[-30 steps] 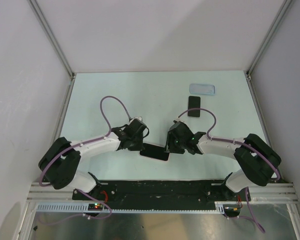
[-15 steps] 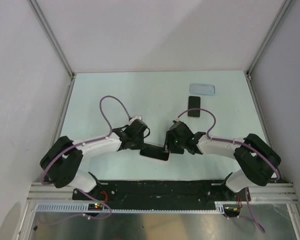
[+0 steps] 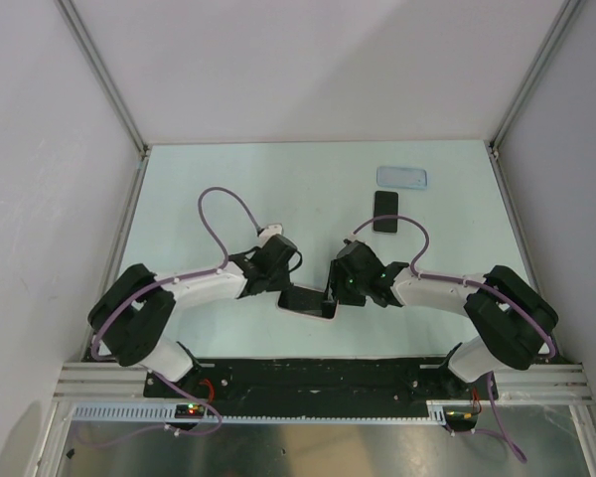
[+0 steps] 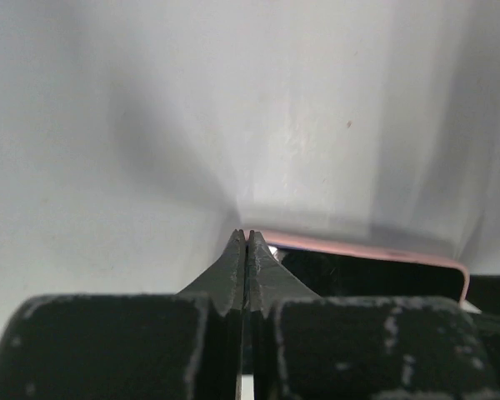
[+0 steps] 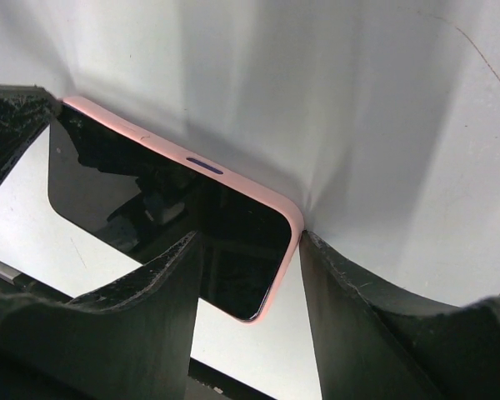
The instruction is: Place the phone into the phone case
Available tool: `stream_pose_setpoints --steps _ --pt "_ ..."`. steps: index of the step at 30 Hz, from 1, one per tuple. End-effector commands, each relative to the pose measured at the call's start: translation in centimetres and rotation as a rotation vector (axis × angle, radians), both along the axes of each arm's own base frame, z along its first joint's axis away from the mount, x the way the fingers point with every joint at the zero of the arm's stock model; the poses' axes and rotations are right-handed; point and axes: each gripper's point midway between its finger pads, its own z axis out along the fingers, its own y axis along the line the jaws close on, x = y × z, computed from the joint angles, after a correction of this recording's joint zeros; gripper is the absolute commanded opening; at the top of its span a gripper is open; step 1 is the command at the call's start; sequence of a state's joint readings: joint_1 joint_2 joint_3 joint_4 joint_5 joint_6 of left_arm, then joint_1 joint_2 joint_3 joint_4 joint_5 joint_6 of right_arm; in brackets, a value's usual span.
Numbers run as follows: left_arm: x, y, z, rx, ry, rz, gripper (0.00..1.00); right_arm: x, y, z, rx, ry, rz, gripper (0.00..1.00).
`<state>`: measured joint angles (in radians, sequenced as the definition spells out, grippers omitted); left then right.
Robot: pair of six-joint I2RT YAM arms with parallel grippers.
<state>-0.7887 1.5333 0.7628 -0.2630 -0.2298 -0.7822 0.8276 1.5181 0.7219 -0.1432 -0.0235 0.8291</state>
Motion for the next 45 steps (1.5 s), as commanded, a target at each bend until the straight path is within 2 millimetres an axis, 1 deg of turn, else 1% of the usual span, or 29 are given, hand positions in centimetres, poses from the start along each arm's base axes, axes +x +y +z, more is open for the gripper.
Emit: stream_pose_setpoints --steps 1,7,9,13,15,17,19,21,22,23,24,25,27,29,31,34,37,45 --pt "-7.3 -1.1 -5.6 -0.030 0.299 -0.076 0.00 -0.4 1.3 -0.3 0.033 0.012 0.023 0.55" --pt "-8.3 -0.1 -6.5 -0.024 0.320 -0.048 0.00 -0.4 1.4 -0.2 0.035 0.006 0.024 0.55" --pt "-8.0 -0.4 -5.9 -0.043 0.298 -0.053 0.00 -0.4 1.5 -0.2 0.035 0.004 0.024 0.55" --pt "-5.5 -1.7 -2.7 -0.104 0.197 -0.080 0.01 -0.2 1.6 0.0 0.031 -0.002 0.025 0.56" --pt "-3.7 -2.3 -0.7 -0.126 0.147 -0.089 0.06 -0.1 1.6 0.1 0.026 -0.007 0.024 0.56" --pt "-2.2 -2.6 1.4 -0.135 0.099 -0.098 0.13 0.1 1.5 0.1 0.020 -0.013 0.020 0.57" --pt "-1.0 -2.8 3.7 -0.138 0.052 -0.104 0.27 0.2 1.3 0.1 0.011 -0.014 0.015 0.57" --pt "-0.4 -2.5 5.4 -0.131 0.019 -0.097 0.41 0.2 1.1 0.0 0.004 -0.015 0.011 0.57" --pt "-0.6 -2.1 5.8 -0.124 0.012 -0.089 0.48 0.3 1.0 0.0 0.001 -0.017 0.009 0.58" --pt "-0.8 -1.6 6.2 -0.121 0.009 -0.070 0.52 0.3 1.0 0.0 -0.002 -0.017 0.009 0.58" --pt "-1.3 -1.0 6.1 -0.117 0.016 -0.053 0.53 0.3 0.9 -0.1 -0.005 -0.017 0.010 0.58" --pt "-1.8 -0.5 6.2 -0.125 0.021 -0.030 0.53 0.3 0.9 0.0 -0.004 -0.018 0.011 0.58" --pt "-3.5 0.6 5.5 -0.139 0.042 0.012 0.51 0.2 1.0 0.0 -0.002 -0.020 0.016 0.58" --pt "-5.4 1.8 4.3 -0.149 0.069 0.049 0.47 0.1 1.2 0.1 0.002 -0.019 0.022 0.58" --pt "-6.8 2.4 3.8 -0.173 0.081 0.077 0.44 0.0 1.3 0.1 0.005 -0.019 0.028 0.58" --pt "-8.5 2.8 3.1 -0.198 0.094 0.096 0.39 -0.2 1.3 0.1 0.002 -0.017 0.035 0.58" --pt "-9.6 2.9 2.4 -0.204 0.110 0.103 0.36 -0.3 1.2 -0.2 -0.005 -0.011 0.036 0.58" --pt "-10.4 2.2 2.4 -0.226 0.115 0.081 0.32 -0.5 1.5 -0.7 -0.007 0.000 0.040 0.58"
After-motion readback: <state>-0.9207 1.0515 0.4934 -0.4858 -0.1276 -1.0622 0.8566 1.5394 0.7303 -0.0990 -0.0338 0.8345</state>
